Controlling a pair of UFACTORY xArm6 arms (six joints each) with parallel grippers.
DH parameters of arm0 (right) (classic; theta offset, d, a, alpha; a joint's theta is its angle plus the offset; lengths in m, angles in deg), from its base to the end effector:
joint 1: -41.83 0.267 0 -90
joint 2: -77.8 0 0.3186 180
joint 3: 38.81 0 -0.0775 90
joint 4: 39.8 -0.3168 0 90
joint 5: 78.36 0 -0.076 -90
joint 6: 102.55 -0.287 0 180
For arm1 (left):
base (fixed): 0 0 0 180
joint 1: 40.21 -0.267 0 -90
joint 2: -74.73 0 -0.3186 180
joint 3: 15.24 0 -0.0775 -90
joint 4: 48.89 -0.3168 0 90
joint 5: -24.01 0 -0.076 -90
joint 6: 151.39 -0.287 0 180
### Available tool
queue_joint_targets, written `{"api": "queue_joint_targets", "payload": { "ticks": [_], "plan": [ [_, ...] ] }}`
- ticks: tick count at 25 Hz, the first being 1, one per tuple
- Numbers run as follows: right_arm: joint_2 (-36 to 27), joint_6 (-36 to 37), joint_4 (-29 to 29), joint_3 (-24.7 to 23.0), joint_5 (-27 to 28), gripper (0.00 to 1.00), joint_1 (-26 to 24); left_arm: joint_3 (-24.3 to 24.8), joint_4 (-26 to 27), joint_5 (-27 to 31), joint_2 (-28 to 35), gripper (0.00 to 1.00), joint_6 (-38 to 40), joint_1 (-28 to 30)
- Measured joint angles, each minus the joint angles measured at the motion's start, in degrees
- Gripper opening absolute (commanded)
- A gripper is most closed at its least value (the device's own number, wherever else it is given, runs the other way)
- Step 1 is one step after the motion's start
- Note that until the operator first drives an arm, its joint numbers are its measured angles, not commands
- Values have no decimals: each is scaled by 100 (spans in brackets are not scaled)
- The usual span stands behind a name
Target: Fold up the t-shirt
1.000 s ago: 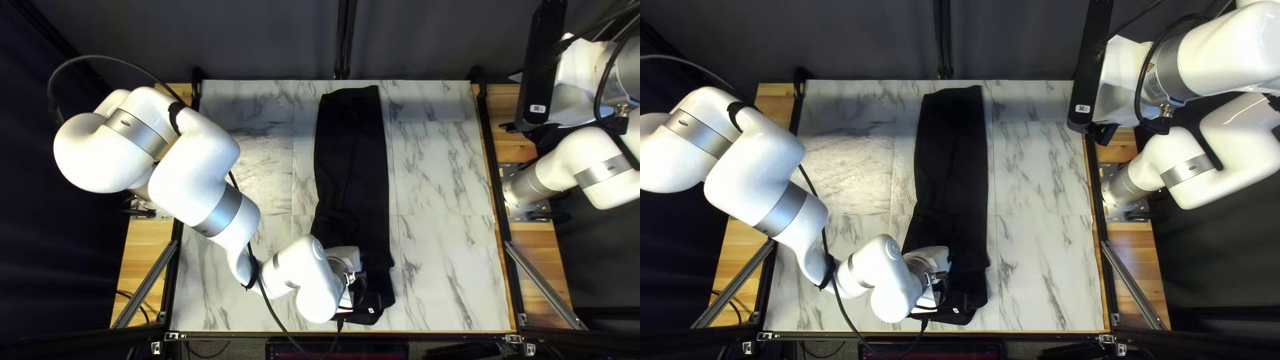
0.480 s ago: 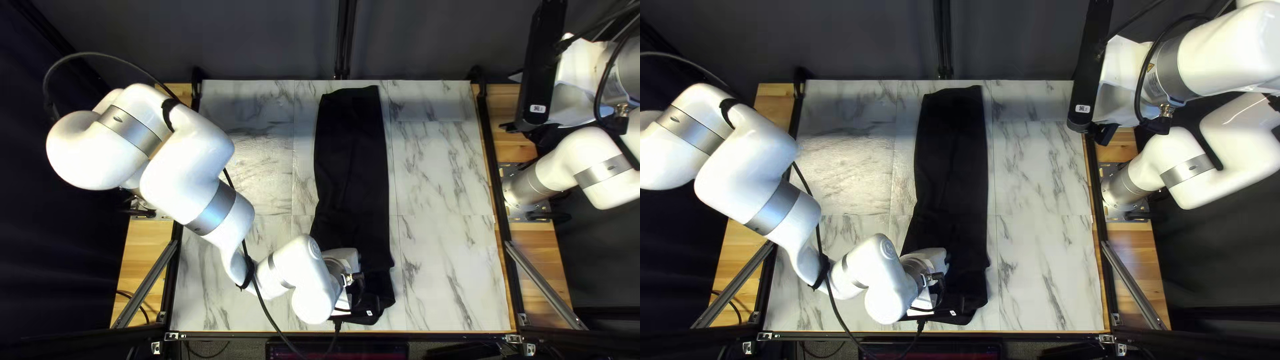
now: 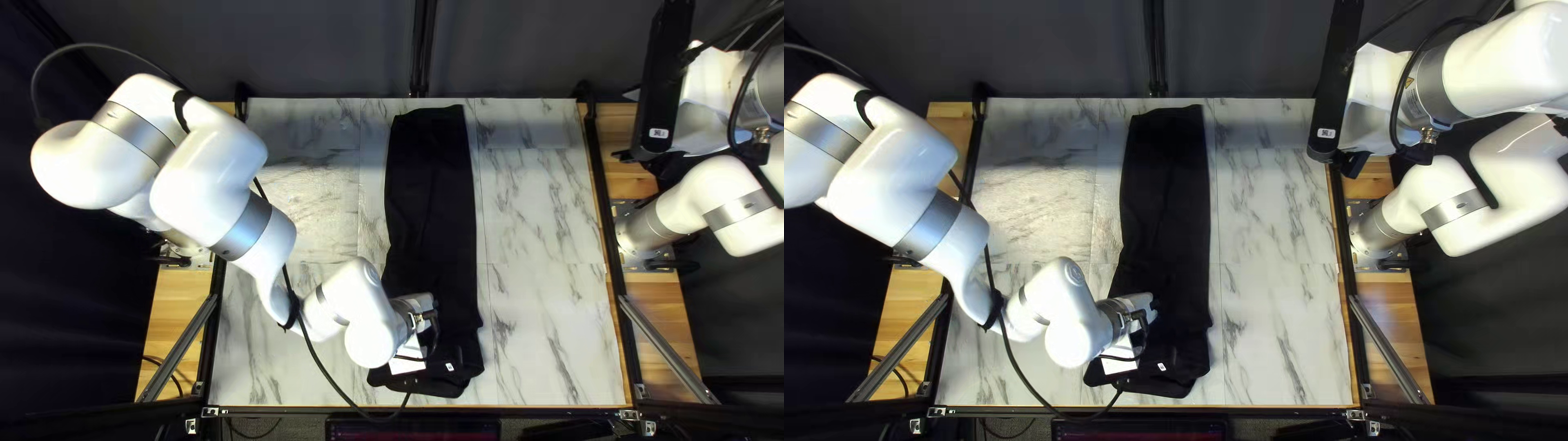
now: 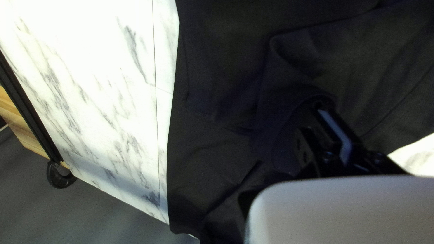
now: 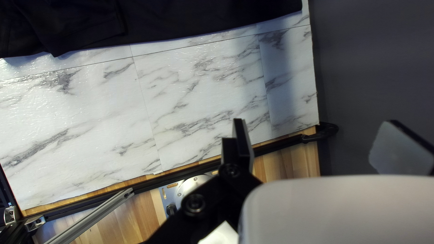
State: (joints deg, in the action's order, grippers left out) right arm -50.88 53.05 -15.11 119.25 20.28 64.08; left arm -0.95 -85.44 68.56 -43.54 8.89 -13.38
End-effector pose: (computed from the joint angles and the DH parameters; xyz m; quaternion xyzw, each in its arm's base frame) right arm 0.2224 -0.0422 0.4336 0.9734 -0.0652 0.1459 0.1642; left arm 0.5273 -0.1685 0.1289 -0.7859 0.5752 -0.0379 0.2236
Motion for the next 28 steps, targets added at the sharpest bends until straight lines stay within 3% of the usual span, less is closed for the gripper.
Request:
{"api": "queue_joint_targets", "payload": {
  "ticks": [13,28],
  "plan": [
    [0,0,0,0,0,100,0,-9,637,-451,102,0,500,-12],
    [0,0,0,0,0,100,0,279,1343,-512,464,0,396,-29]
  ]
}}
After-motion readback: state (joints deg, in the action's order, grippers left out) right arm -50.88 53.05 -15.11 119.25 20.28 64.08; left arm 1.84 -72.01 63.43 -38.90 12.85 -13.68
